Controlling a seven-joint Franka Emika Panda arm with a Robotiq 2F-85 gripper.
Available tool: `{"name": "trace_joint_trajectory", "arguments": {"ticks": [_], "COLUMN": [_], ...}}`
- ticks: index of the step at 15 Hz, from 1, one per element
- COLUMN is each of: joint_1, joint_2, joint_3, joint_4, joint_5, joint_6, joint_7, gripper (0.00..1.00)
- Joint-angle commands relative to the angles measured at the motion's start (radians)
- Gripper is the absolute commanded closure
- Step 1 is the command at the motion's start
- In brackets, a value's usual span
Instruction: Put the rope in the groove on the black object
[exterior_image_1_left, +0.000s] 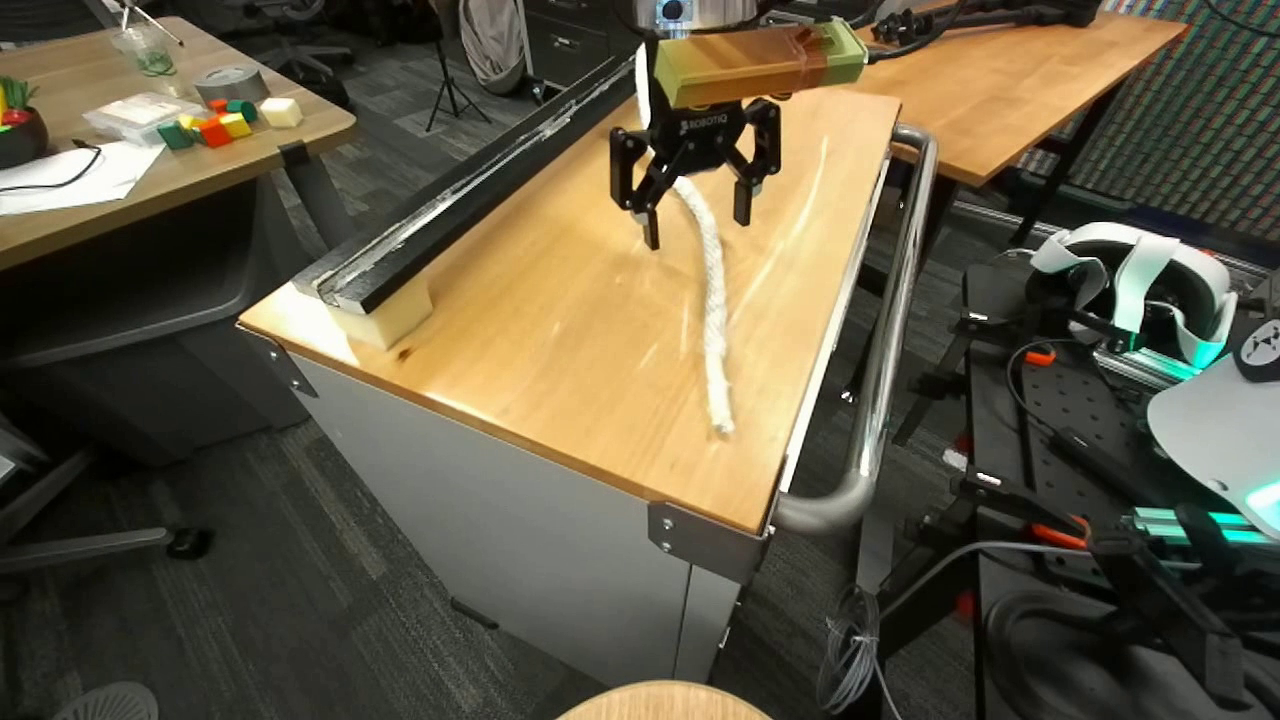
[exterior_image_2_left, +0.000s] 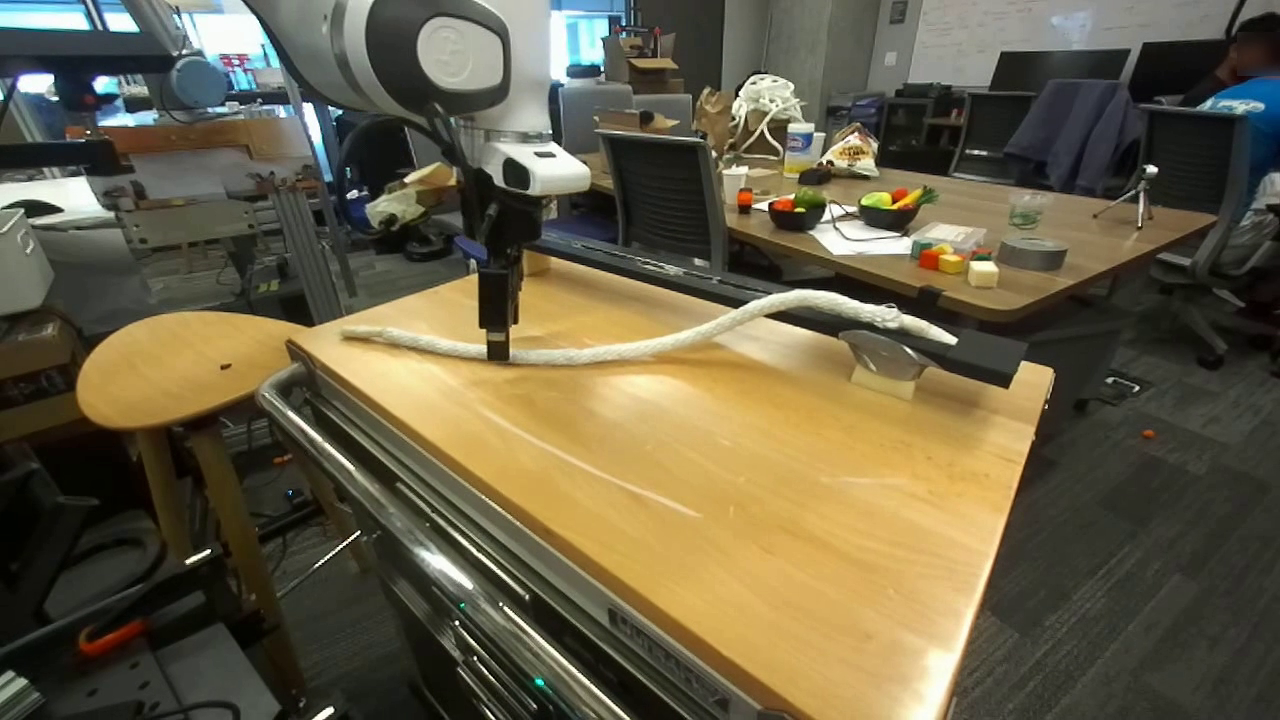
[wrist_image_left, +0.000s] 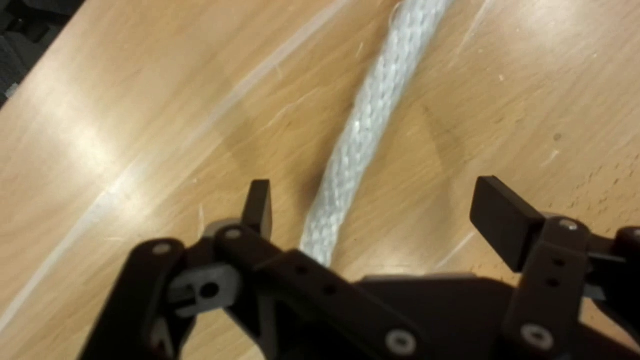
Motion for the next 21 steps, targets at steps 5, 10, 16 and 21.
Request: {"name": "trace_joint_trajectory", "arguments": {"ticks": [5, 10, 16, 21], "joint_1": [0.018, 0.025, 0.015, 0.003], "joint_2": [0.025, 0.018, 0.001, -0.026], "joint_3": [-0.003, -0.001, 0.000, -0.008], "joint_4": [-0.007, -0.004, -0.007, -0.015], "joint_5": [-0.096, -0.113, -0.090, -0.071], "joint_6": [0.022, 0.037, 0.055, 0.100], "joint_7": [0.066, 0.087, 0.072, 0.064], "gripper": [0.42, 0.79, 0.98, 0.97]}}
